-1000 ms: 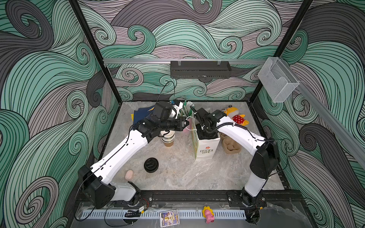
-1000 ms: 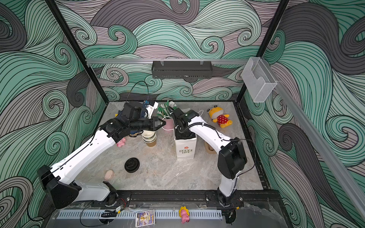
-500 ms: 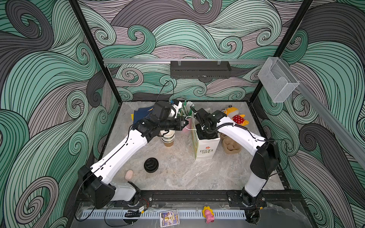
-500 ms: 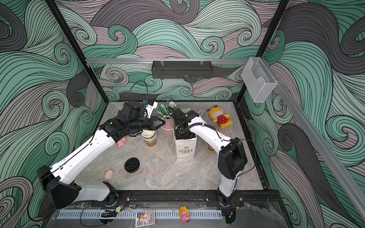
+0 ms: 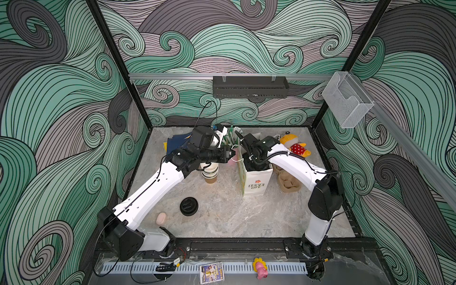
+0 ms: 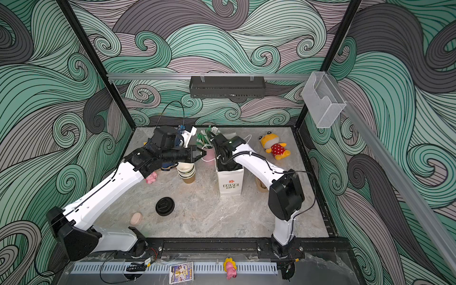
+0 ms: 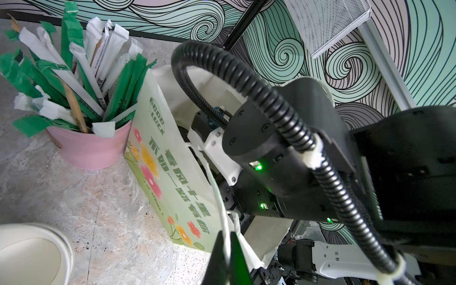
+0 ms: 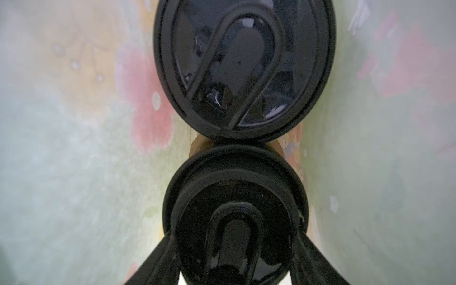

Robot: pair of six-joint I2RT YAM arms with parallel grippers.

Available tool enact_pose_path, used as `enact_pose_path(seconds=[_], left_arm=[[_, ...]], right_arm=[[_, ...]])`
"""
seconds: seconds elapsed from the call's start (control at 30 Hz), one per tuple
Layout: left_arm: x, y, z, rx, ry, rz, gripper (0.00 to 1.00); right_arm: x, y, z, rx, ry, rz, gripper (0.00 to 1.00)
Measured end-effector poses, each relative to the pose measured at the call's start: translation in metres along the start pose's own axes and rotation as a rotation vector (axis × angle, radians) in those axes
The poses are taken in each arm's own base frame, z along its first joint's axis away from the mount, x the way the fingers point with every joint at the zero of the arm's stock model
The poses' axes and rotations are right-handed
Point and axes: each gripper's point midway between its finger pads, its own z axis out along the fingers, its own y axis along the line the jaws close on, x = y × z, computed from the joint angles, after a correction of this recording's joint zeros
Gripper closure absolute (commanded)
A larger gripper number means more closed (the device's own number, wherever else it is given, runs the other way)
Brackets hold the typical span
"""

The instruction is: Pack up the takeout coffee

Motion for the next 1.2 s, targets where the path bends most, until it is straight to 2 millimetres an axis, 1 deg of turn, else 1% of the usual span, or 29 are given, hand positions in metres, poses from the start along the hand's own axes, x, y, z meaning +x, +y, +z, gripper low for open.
enact_pose_path(seconds=[0.4, 0.93, 1.2], left_arm=[[0.0003, -0.0006, 0.0000, 0.004, 0.002, 0.000, 1.00], [0.0026, 0.0011, 0.0045, 0.004, 0.016, -0.004, 1.00], [0.0029, 0.0007, 0.0045, 0.007, 0.018, -0.004, 1.00]], right_arm=[[-0.0017, 0.0007, -0.0038, 0.007, 0.016, 0.003, 0.51], [-0.0027, 0.0010, -0.0024, 0.018, 0.034, 0.004, 0.51], [-0.0098, 0.0016, 0.0016, 0.039, 0.035, 0.015, 0.52]])
